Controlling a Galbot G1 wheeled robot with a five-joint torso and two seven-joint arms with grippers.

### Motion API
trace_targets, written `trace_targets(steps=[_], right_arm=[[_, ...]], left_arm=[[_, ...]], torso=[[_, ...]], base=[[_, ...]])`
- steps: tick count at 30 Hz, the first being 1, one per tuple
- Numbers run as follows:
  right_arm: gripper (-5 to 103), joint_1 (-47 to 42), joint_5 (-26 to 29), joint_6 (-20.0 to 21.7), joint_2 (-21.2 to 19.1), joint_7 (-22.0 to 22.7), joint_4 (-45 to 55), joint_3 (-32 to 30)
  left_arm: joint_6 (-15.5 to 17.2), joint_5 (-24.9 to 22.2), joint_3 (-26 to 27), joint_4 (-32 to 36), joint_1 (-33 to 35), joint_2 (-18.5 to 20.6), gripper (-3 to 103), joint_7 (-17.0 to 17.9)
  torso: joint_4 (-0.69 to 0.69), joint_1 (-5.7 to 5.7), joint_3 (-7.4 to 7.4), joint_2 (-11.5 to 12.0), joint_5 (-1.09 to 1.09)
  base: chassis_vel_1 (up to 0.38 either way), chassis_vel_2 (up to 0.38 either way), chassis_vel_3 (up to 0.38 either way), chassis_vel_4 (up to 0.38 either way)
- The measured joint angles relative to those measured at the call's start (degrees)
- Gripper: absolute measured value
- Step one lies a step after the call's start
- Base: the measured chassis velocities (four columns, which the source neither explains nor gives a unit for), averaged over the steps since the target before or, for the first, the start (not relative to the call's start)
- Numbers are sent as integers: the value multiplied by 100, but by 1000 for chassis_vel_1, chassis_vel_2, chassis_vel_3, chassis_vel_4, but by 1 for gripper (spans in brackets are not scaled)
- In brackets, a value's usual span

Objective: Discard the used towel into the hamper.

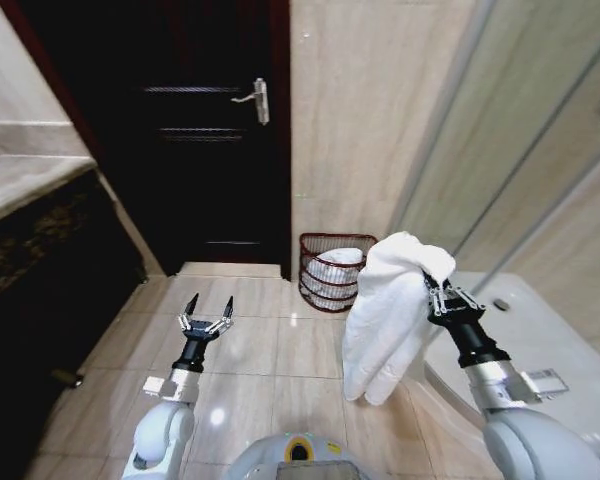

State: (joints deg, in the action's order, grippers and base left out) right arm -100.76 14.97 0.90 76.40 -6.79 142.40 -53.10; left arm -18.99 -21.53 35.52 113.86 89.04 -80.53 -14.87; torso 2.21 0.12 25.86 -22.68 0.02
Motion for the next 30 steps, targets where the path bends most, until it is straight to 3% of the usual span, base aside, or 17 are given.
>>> trace_targets(steps=[30], right_arm=[[9,66,62,-46,-16,-96,-46,51]], left_arm=[[-14,20,-4,-43,-47,-20,100,-6]], torso=[[-1,0,0,0,-1]], base=[[-51,62,60,-57]])
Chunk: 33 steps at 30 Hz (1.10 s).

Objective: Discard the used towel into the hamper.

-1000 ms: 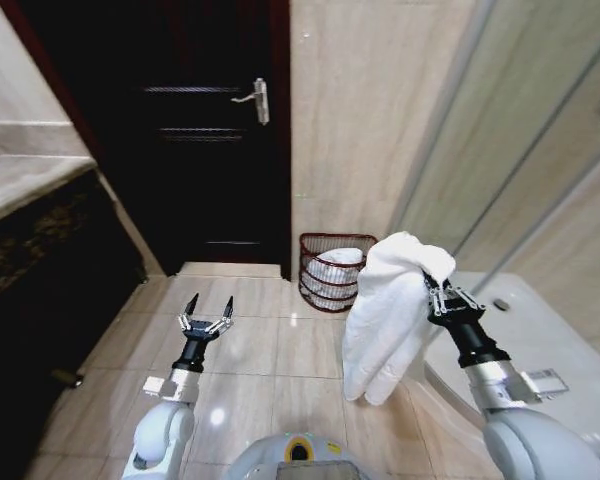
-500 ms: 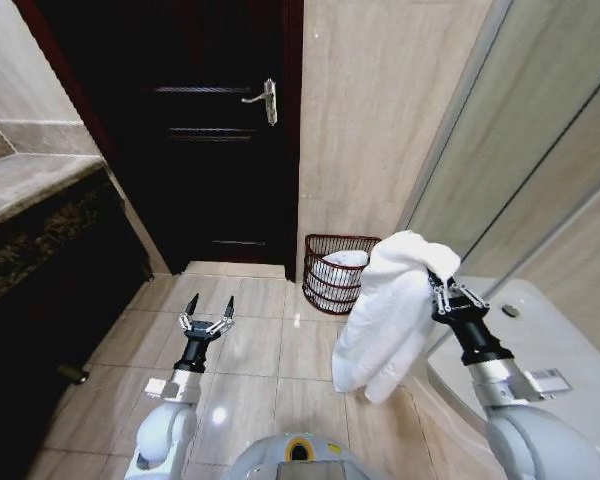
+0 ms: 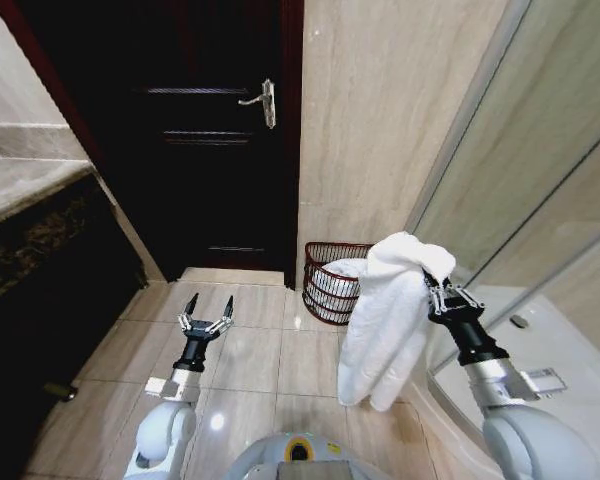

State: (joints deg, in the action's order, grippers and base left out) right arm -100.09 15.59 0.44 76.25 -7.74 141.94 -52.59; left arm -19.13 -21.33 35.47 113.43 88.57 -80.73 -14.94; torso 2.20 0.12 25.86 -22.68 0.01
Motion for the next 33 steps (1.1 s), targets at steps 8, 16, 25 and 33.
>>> trace_targets(steps=[8,16,25,33], right_arm=[[9,33,42,20,-9,-13,25,5],[9,59,77,46,-21,13,-8,19],[9,22,88,80,-2,84,44,18],[9,26,140,224,-92,149,129,3]], left_arm=[[-12,-12,6,1,6,7,100,27],[-31,-83,-13,3,7,8,100,104],[129,-38,-10,115,50,53,100,155],[42,-25,4,94,-24,40,100,71]], torso=[[1,-1,0,0,0],[0,0,0,0,-1],[1,2,1,1,0],[0,46,39,-88,0]], base=[[-59,39,50,-48],[-125,118,116,-122],[-88,93,84,-97],[0,0,0,0]])
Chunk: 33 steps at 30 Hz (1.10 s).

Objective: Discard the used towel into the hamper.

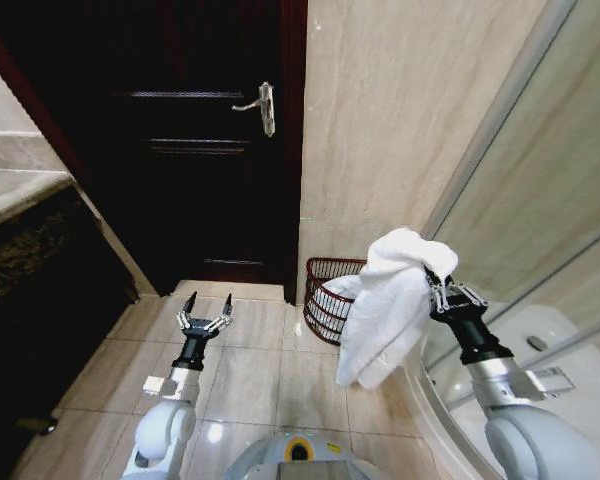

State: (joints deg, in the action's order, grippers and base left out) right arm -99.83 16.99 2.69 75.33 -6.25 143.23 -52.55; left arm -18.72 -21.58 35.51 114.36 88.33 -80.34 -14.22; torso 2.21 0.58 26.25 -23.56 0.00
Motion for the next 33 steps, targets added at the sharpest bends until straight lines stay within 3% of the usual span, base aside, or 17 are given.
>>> trace_targets(steps=[12,20,30,33], right_arm=[[9,192,348,271,-374,94,5,-158],[9,359,1120,582,-819,213,6,-604],[9,384,1490,699,-1078,322,6,-816],[9,430,1820,825,-1248,417,6,-951]], left_arm=[[-7,31,10,-2,-12,-31,100,-47],[-11,145,-10,25,34,-115,100,-65],[-25,158,-9,54,70,-132,100,-80],[-32,155,17,95,70,-122,100,-84]], torso=[[1,140,153,-289,0],[1,245,284,-524,1],[1,352,407,-754,0],[0,404,460,-859,0]], base=[[0,0,0,0],[0,0,0,0],[0,0,0,0],[0,0,0,0]])
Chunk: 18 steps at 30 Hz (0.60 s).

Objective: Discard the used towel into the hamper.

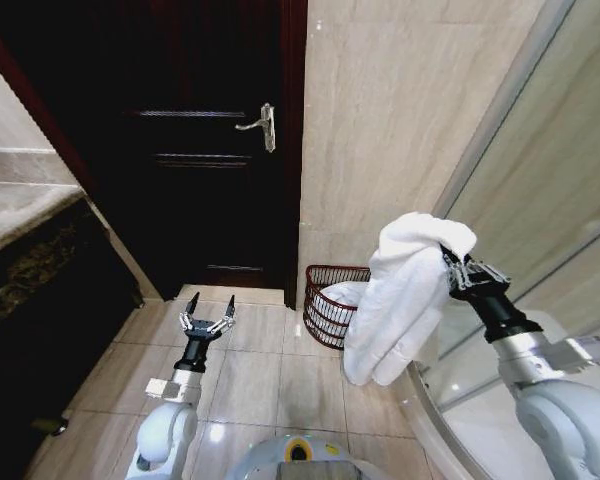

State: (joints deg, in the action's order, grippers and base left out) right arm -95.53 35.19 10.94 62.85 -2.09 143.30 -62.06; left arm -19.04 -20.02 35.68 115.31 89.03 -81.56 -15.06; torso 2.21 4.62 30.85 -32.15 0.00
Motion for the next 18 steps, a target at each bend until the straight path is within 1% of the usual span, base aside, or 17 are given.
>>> trace_targets(steps=[1,5,6,8,9,10,11,12,13,15,16,17,18], right_arm=[[9,0,0,0,0,0,0,0],[9,42,499,111,-254,36,0,-272],[9,42,499,111,-254,36,0,-272],[9,60,979,178,-399,62,0,-412],[9,60,979,178,-399,62,0,-412],[9,99,1230,189,-523,64,0,-486],[9,99,1230,189,-523,64,0,-486],[9,164,1379,189,-653,63,0,-530],[9,365,1661,200,-979,69,0,-579],[9,649,1995,252,-1386,130,-22,-634],[9,649,1995,252,-1386,130,-22,-634],[9,708,2047,260,-1475,144,-48,-645],[9,814,2134,276,-1650,172,-114,-667]], left_arm=[[0,0,0,0,0,0,100,0],[-4,-1,21,34,21,-3,100,0],[-4,-1,21,34,21,-3,100,0],[-9,25,3,47,28,-51,100,0],[-9,25,3,47,28,-51,100,0],[-16,58,-12,56,41,-91,100,-1],[-16,58,-12,56,41,-91,100,-1],[-21,85,-22,56,56,-119,100,-2],[-45,137,-42,56,87,-159,100,-12],[-63,182,-45,56,115,-207,100,-43],[-63,182,-45,56,115,-207,100,-43],[-63,185,-43,59,120,-213,100,-55],[-64,190,-33,71,132,-228,100,-83]], torso=[[0,0,0,0,0],[0,54,65,-119,0],[0,54,65,-119,0],[0,86,104,-190,0],[0,86,104,-190,0],[0,108,128,-235,1],[0,108,128,-235,1],[-1,124,145,-269,1],[0,156,180,-336,1],[1,194,220,-414,0],[1,194,220,-414,0],[0,199,224,-424,0],[1,212,237,-450,-2]], base=[[0,0,0,0],[0,0,0,0],[0,0,0,0],[0,0,0,0],[0,0,0,0],[0,0,0,0],[0,0,0,0],[0,0,0,0],[0,0,0,0],[0,0,0,0],[0,0,0,0],[0,0,0,0],[0,0,0,0]])
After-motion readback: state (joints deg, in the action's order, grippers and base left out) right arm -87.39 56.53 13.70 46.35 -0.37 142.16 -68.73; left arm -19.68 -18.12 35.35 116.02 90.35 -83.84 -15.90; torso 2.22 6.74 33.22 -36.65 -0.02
